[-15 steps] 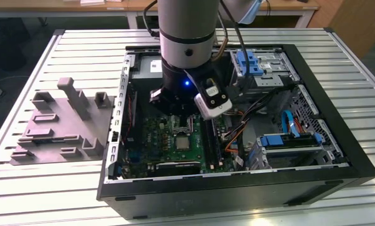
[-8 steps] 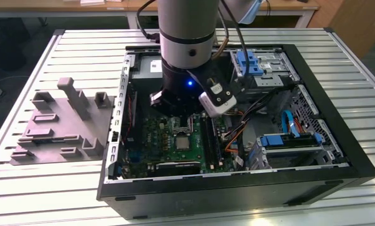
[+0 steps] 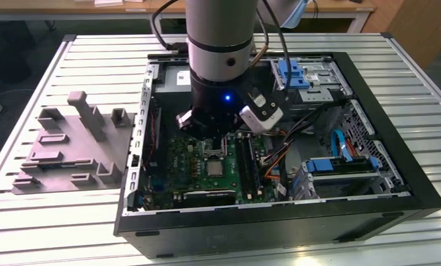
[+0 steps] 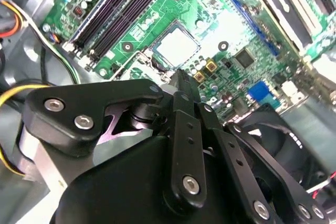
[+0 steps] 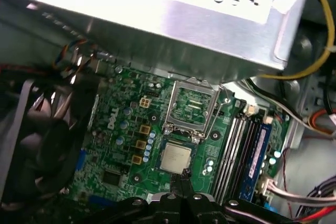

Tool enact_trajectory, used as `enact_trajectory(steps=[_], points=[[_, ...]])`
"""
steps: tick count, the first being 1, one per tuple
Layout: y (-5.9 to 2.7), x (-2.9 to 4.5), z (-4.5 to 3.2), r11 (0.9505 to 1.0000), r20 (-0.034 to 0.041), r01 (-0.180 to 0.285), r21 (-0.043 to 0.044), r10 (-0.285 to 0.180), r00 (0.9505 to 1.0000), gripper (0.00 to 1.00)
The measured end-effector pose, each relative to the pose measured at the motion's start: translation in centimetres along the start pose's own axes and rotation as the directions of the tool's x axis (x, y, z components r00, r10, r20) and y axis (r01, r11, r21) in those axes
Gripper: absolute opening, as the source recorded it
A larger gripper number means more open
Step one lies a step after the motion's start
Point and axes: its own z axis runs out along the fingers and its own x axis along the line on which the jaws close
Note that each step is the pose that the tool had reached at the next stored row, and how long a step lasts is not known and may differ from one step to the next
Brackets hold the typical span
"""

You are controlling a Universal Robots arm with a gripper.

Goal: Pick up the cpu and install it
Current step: 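Close the cpu cover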

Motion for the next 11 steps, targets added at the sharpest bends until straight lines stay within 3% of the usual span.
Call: enact_trajectory(steps=[5, 9, 11], points=[[0.00, 0.00, 0.10, 0.9961, 0.0027, 0.089, 0.0023, -0.089, 0.9961, 0.11], [0.00, 0.00, 0.12, 0.9929, 0.0304, 0.119, 0.0084, -0.119, 0.9924, 0.11], [0.00, -0.01, 0.17, 0.9888, 0.0332, 0.149, 0.0095, -0.149, 0.9882, 0.11]])
